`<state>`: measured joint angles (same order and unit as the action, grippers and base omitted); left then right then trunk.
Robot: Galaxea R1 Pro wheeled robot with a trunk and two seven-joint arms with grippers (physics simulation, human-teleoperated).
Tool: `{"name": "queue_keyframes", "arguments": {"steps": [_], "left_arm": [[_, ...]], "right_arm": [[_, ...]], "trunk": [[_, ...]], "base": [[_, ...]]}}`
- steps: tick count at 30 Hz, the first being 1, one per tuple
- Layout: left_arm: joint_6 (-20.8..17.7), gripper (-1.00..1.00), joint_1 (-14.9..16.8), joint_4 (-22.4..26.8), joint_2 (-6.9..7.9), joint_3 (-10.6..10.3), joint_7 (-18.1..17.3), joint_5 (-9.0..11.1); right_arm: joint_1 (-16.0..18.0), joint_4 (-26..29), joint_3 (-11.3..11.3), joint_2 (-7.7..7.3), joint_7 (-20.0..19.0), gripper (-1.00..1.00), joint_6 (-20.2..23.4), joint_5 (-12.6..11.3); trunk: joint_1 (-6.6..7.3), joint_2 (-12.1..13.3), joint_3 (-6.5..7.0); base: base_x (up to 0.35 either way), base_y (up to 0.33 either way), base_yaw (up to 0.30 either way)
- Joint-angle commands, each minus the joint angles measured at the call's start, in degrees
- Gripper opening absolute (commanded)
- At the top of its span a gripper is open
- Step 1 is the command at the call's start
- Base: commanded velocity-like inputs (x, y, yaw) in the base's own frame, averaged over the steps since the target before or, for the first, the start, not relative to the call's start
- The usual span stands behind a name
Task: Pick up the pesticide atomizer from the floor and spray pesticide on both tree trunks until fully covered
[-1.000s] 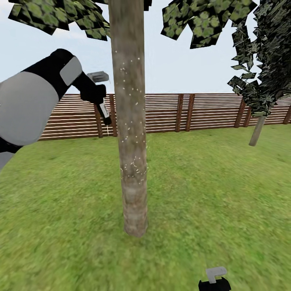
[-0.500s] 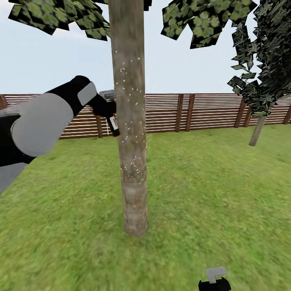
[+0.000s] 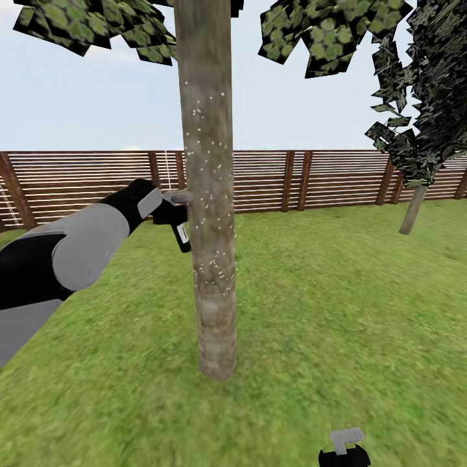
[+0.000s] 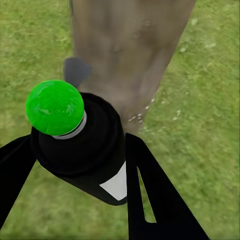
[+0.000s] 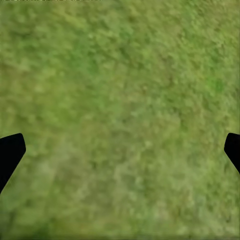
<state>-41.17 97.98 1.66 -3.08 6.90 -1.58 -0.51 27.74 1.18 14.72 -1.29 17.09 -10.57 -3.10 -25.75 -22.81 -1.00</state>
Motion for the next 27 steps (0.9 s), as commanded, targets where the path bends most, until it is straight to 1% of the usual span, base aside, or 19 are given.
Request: {"name": "queue_keyframes", "arguments": {"steps": [1,4,8,10,11,14,15,17,20,26,27], "left_arm": [[-0.26,-1.0,-0.02,0.1,0.26,0.45,0.0,0.04],[-0.24,-1.0,-0.53,0.1,0.46,0.41,0.0,-0.02],[0.32,-1.0,-3.35,0.1,0.53,0.33,0.0,-0.19],[4.98,-1.0,-6.19,0.1,0.53,0.32,0.0,-1.46],[5.89,-1.0,-7.06,0.08,0.52,0.31,0.0,-1.83],[7.21,-1.0,-9.62,0.03,0.3,0.25,0.0,-2.3],[7.89,-1.0,-10.9,0.02,0.27,0.24,0.0,-2.39],[10.09,-1.0,-12.93,0.01,0.27,0.23,0.0,-2.45],[11.21,-1.0,-15.2,0.01,0.34,0.22,0.0,-2.47],[14.14,-1.0,-18.17,0.01,0.41,0.22,0.0,-2.52],[15.11,-1.0,-18.6,-0.02,0.29,0.19,0.0,-2.5]], "right_arm": [[0.04,-0.04,0.42,0.0,0.14,1.0,-0.15,-0.33],[0.04,-0.04,0.4,0.04,0.14,1.0,-0.15,-0.33],[0.04,-0.04,0.41,0.05,0.14,1.0,-0.15,-0.33],[0.04,-0.04,0.43,0.05,0.14,1.0,-0.15,-0.33],[0.04,-0.04,0.43,0.05,0.14,1.0,-0.15,-0.33],[0.04,-0.06,0.41,0.05,0.14,1.0,-0.15,-0.33],[0.04,-0.08,0.42,0.05,0.14,1.0,-0.15,-0.33],[0.04,-0.09,0.43,0.05,0.14,1.0,-0.15,-0.33],[0.05,-0.11,0.46,0.05,0.14,1.0,-0.15,-0.33],[0.04,-0.12,0.46,0.05,0.14,1.0,-0.15,-0.33],[0.04,-0.12,0.47,0.05,0.14,1.0,-0.15,-0.33]], "trunk": [[-0.03,-0.11,-0.1],[-0.03,-0.11,-0.1],[-0.03,-0.11,-0.1],[-0.03,-0.11,-0.1],[-0.03,-0.11,-0.1],[-0.03,-0.11,-0.1],[-0.03,-0.11,-0.1],[-0.03,-0.11,-0.1],[-0.03,-0.11,-0.1],[-0.03,-0.11,-0.1],[-0.03,-0.11,-0.1]], "base": [[0.0,0.0,0.0],[0.0,0.0,0.0],[0.0,0.0,0.0],[0.0,0.0,0.0],[0.0,0.0,0.0],[0.0,0.0,0.0],[0.0,0.0,0.0],[0.0,0.0,0.0],[0.0,0.0,0.0],[0.0,0.0,0.0],[0.0,0.0,0.0]]}}
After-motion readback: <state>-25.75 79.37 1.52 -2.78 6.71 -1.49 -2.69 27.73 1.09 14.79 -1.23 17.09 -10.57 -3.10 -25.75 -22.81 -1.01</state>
